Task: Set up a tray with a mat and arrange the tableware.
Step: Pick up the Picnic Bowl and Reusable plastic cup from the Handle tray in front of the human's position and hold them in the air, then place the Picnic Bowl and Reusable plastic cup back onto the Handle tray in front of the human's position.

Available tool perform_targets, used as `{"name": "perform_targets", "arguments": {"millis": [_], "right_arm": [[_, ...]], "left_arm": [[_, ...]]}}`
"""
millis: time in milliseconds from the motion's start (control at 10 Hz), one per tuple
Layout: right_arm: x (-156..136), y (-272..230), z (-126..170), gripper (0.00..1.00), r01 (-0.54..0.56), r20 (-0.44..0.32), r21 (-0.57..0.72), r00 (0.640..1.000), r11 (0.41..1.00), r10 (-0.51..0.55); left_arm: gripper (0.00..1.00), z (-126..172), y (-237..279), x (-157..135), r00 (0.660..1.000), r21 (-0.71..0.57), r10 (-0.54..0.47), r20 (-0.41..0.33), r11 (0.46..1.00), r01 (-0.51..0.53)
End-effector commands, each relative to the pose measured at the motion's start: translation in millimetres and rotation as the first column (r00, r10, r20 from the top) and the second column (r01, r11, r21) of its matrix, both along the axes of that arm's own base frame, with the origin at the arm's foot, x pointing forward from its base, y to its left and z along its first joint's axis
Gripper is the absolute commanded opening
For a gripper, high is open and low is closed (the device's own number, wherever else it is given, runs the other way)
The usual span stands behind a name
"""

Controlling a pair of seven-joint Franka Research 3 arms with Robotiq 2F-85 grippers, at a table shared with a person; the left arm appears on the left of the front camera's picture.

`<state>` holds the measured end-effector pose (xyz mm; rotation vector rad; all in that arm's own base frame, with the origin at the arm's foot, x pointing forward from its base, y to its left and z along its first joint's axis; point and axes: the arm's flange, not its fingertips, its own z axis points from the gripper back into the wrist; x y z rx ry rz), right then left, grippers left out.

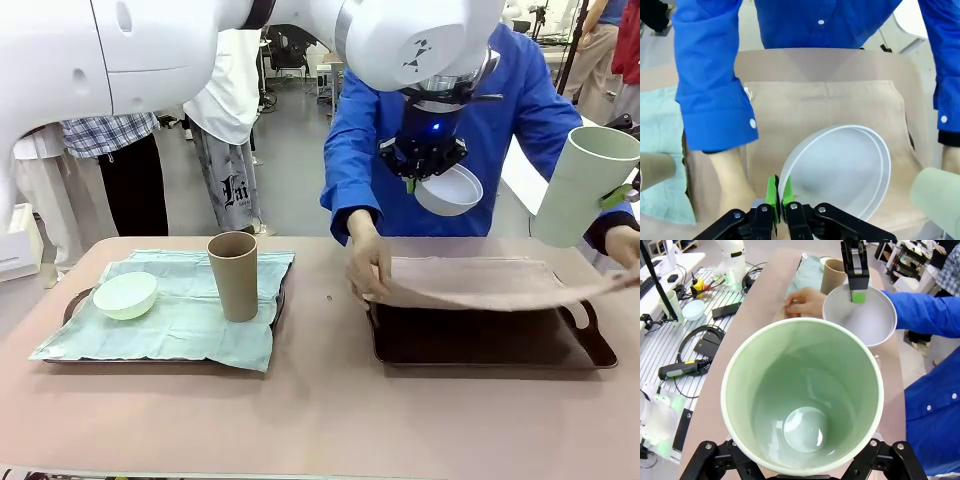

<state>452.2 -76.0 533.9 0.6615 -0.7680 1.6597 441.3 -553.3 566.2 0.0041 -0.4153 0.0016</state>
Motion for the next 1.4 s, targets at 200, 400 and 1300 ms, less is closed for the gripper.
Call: {"name": "perform_targets", "arguments": {"millis": [200,400,1300], "right_arm": [[-2.7,1.9,-0.2,0.00,-0.005,0.005,0.007,1.000,1.000,0.005],[-2.7,1.9,-0.2,0.00,-0.005,0.005,0.007,1.000,1.000,0.005],[-2.7,1.9,-0.2,0.00,-0.005,0.005,0.007,1.000,1.000,0.005]], "left_arm": [[0.00,1.7,0.0,0.0,1.000,0.002,-0.009,0.022,1.000,0.009],[0.00,1.7,0.0,0.0,1.000,0.002,-0.009,0.022,1.000,0.009],[0.00,1.7,0.0,0.0,1.000,0.002,-0.009,0.022,1.000,0.009]]}}
